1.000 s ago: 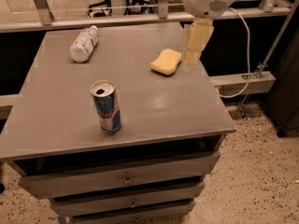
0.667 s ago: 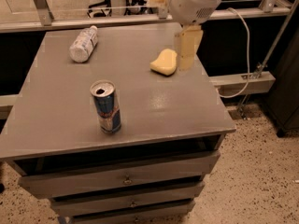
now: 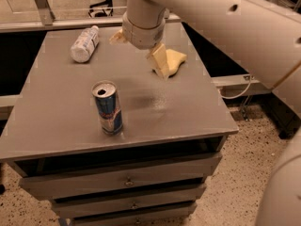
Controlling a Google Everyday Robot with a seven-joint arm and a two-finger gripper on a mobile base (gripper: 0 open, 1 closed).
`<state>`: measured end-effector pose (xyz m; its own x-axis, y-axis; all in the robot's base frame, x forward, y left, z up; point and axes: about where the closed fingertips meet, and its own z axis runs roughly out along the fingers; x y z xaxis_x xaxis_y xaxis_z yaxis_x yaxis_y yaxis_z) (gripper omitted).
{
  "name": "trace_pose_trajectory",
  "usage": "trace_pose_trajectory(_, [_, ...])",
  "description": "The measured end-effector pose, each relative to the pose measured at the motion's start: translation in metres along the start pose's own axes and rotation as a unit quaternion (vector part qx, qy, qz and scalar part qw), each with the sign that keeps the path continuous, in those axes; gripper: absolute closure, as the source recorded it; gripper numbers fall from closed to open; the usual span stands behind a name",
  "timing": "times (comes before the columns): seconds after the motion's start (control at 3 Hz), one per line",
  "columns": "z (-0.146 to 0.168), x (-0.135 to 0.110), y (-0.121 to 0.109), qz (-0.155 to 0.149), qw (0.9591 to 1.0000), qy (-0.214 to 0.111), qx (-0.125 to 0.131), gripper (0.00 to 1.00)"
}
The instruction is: Pick blue plastic bottle
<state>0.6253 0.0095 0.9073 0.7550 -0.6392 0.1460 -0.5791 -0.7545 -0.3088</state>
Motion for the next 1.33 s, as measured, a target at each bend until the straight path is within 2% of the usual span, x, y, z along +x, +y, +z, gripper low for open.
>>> trace_pose_trajectory(0.33, [0.059, 0.001, -0.027, -0.14, 0.9898, 0.002, -0.027, 0.0])
trace_pose_trajectory(0.67, [0.083, -0.014, -0.054, -0.215, 0.9763, -0.011, -0.016, 0.0])
trace_pose_trajectory(1.0, [0.097, -0.046, -0.09, -0.293, 0.956, -0.021, 0.006, 0.0])
trace_pose_trajectory(1.33, [0.105, -0.072, -0.119, -0.341, 0.9393, -0.026, 0.025, 0.0])
